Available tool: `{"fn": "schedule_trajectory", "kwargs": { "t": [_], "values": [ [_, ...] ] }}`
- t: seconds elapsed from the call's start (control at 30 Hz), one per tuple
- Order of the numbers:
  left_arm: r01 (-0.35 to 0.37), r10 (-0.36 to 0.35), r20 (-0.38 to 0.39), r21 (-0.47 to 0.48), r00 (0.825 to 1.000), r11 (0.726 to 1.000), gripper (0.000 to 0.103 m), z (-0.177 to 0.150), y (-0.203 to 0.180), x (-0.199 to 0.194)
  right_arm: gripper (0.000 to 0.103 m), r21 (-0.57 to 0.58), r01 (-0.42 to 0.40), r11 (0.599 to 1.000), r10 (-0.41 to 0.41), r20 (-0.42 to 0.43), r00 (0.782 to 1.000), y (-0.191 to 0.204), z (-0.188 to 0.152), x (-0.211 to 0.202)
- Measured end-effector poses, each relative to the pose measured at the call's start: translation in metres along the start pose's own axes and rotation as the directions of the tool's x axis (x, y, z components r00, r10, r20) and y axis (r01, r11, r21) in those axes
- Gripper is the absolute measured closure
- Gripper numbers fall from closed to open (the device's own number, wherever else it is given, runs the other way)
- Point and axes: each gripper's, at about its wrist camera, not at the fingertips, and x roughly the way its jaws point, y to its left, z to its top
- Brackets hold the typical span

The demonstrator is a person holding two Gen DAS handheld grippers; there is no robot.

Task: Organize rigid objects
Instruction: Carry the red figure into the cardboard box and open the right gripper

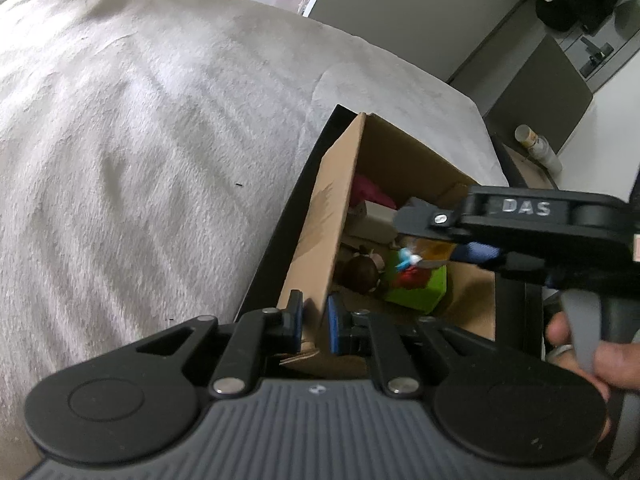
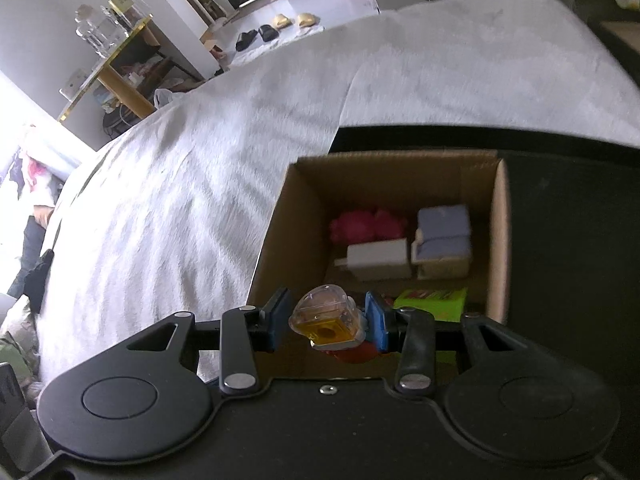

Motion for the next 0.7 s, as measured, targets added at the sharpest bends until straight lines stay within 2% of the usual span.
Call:
{"fn": "schedule_trajectory", "kwargs": {
  "t": [0.2, 0.47, 0.7],
  "values": [
    [0.006, -0.006, -0.005, -0.012, 1.0, 1.0, 0.091, 0.0, 0.003, 0.001, 0.062, 0.055, -0.015, 0.998, 0.016, -0.021, 1.0, 0.003, -0.003, 0.019],
    [0.012, -0.012, -0.007, -0.022, 1.0, 1.0, 0.091, 0.0, 0.006, 0.001, 0.061, 0.196, -0.042, 0.98, 0.049, -0.03, 0.998, -0.008, -0.007, 0.041],
    [0.002, -0.002, -0.007, -0.01, 1.0, 1.0, 0.091, 0.001, 0.004, 0.002, 0.056, 0.171, -0.013, 0.985, 0.012, 0.003, 1.0, -0.012, -0.003, 0.028]
  ]
}}
